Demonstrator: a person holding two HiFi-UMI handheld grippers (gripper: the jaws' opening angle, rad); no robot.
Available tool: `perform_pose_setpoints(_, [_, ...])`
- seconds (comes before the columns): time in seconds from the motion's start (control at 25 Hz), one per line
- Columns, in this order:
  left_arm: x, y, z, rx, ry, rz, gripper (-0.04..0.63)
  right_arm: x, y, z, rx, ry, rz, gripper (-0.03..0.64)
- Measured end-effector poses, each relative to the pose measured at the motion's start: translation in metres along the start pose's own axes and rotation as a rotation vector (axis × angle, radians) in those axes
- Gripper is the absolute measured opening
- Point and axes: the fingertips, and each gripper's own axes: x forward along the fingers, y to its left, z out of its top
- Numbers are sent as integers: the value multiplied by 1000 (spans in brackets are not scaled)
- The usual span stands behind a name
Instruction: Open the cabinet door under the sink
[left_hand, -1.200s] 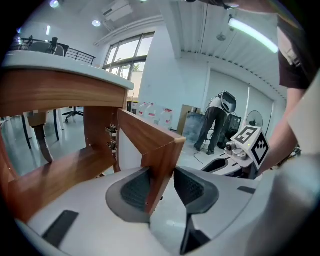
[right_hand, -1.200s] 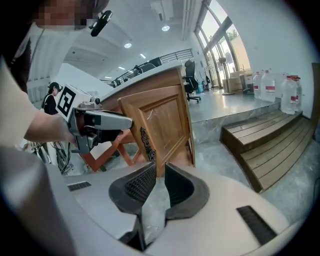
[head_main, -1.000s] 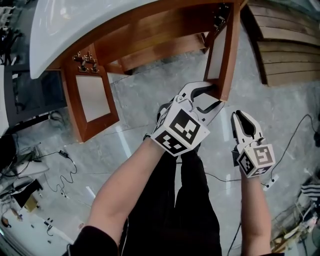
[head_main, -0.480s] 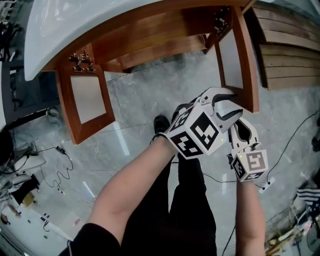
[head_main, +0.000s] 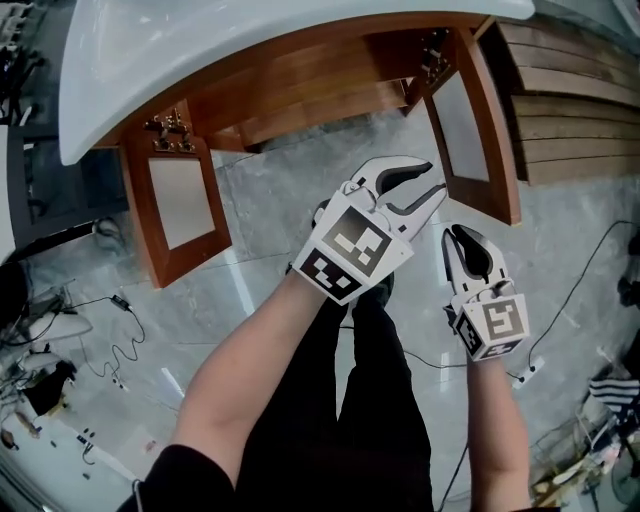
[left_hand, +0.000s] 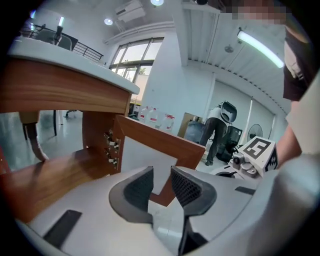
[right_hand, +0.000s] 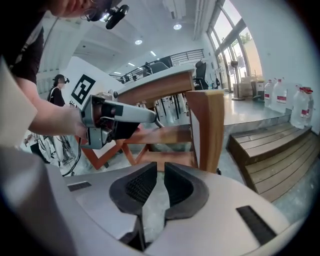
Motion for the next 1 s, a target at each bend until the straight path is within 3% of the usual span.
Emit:
perform_pose_setpoints(0.16, [-41, 13, 2, -36, 16, 80, 104, 2, 29, 24, -31, -4, 71, 61])
perform_pose_setpoints(0.4, [-148, 35, 39, -105, 16, 239, 91, -8, 79, 107, -68, -26, 119, 60])
perform_pose_setpoints(0.52, [-193, 29, 53, -67, 65, 308, 80, -15, 107, 151, -74, -49, 147, 58])
perform_pose_setpoints(0.64, [-224, 12, 68, -28, 110, 328, 75, -30, 130, 178, -94, -39, 183, 55])
perform_pose_setpoints(0.88, [-291, 12, 122, -125, 63, 405, 61, -73, 126, 248, -52, -74, 135, 51])
perform_pose_setpoints(1.0, [-319, 9, 146, -155, 23, 427, 57, -93, 129, 278, -73, -93, 132, 18])
